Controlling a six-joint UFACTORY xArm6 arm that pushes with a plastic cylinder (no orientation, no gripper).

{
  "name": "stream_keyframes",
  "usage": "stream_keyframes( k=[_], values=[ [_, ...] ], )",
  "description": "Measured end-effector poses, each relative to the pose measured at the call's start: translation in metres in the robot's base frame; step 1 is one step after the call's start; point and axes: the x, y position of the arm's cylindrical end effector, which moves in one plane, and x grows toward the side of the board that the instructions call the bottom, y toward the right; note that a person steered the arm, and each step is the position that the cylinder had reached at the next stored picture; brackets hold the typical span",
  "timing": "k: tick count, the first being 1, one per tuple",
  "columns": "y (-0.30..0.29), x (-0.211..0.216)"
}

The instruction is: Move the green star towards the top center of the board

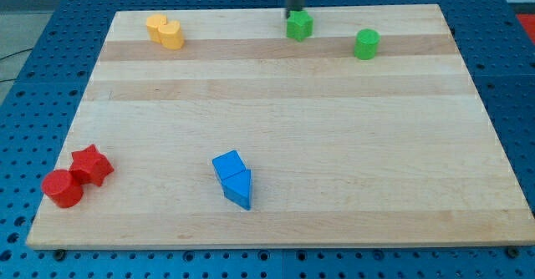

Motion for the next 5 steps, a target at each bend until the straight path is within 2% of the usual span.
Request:
stream_keyframes(
  k=[1,2,3,4,5],
  values=[
    [0.013,0.004],
    [0.047,-0.012],
    [0.095,-0.001],
    [0.087,0.032],
    [0.057,0.032]
  ],
)
